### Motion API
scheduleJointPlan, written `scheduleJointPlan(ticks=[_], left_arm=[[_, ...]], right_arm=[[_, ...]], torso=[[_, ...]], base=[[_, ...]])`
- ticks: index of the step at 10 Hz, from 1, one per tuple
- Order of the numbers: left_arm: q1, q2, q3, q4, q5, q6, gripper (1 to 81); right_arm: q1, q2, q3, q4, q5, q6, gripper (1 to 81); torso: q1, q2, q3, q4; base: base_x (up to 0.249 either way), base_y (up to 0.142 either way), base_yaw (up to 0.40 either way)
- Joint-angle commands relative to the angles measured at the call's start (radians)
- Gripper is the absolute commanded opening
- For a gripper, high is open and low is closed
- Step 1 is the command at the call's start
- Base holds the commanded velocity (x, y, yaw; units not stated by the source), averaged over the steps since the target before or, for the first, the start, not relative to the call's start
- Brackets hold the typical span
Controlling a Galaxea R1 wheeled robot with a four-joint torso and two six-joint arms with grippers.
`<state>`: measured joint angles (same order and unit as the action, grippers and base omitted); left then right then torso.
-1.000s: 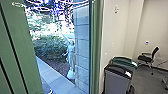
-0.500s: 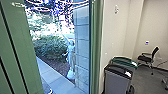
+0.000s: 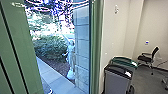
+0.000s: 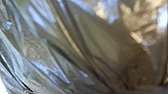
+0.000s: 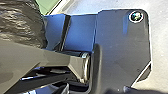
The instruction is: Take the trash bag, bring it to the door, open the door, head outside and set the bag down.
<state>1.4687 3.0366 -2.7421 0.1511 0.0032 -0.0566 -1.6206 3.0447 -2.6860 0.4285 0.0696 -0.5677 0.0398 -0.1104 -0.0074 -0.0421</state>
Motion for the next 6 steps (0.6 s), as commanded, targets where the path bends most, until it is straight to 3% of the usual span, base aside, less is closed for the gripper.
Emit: scheduleJointPlan(ticks=[1,6], left_arm=[[-0.07,-0.001,0.001,0.012,0.046,0.004,1.0],[-0.07,0.001,0.001,0.013,0.047,0.011,1.0]], right_arm=[[0.049,0.009,0.002,-0.007,-0.062,-0.002,81.1],[0.05,0.01,0.002,-0.008,-0.062,-0.003,81.1]], torso=[[0.0,0.0,0.0,0.0],[0.0,0.0,0.0,0.0]], base=[[0.0,0.0,0.0],[0.0,0.0,0.061]])
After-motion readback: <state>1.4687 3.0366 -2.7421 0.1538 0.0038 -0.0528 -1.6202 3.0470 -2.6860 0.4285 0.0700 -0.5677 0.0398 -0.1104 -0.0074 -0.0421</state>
